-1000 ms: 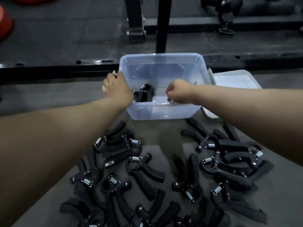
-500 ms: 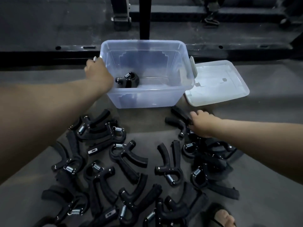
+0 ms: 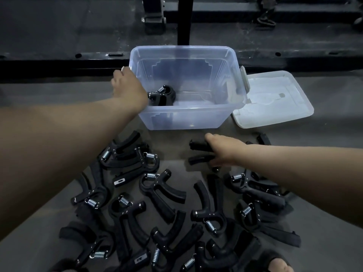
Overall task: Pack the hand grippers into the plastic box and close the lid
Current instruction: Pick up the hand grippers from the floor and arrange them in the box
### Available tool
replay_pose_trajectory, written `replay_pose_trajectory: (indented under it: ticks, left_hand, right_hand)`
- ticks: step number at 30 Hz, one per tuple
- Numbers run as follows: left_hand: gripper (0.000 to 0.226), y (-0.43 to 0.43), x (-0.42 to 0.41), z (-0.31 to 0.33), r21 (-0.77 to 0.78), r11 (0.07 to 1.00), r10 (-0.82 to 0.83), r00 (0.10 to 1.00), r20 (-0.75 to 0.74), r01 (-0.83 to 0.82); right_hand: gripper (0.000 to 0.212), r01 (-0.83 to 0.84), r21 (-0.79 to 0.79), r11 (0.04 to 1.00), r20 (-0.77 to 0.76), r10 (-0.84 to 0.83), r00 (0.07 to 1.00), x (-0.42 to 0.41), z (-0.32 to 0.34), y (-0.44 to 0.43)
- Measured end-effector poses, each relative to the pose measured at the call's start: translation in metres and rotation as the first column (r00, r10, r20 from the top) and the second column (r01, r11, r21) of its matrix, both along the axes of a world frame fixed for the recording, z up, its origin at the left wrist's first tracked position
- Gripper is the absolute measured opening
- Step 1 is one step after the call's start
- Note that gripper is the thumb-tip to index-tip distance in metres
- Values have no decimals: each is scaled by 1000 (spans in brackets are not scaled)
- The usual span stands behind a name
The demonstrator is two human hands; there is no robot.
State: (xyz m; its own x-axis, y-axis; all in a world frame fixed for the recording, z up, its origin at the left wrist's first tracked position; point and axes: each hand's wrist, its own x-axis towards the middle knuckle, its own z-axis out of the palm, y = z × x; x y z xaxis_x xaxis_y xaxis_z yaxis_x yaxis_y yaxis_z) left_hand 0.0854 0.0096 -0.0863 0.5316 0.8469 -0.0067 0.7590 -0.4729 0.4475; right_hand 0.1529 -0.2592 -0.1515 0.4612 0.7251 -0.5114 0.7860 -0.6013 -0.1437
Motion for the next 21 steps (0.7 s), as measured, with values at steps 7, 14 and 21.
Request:
replay_pose_trajectory:
  ticks: [7,14,21]
  left_hand:
    - [54,1,-2,2,-9,1000,-22,1000,-6,22]
    - [57,-4,-4,1,-22,999,-40,999,8,40]
    - [63,-4,-4,0,-29,999,-40,999,5,40]
  right_hand:
    - [28,-593,307,745,335,498,800,-19,9,1]
    - [55,-480,-2,877,164,474,865,-30,-8,-23]
    - [51,590,-91,803,-77,-596,799,-53,-14,0]
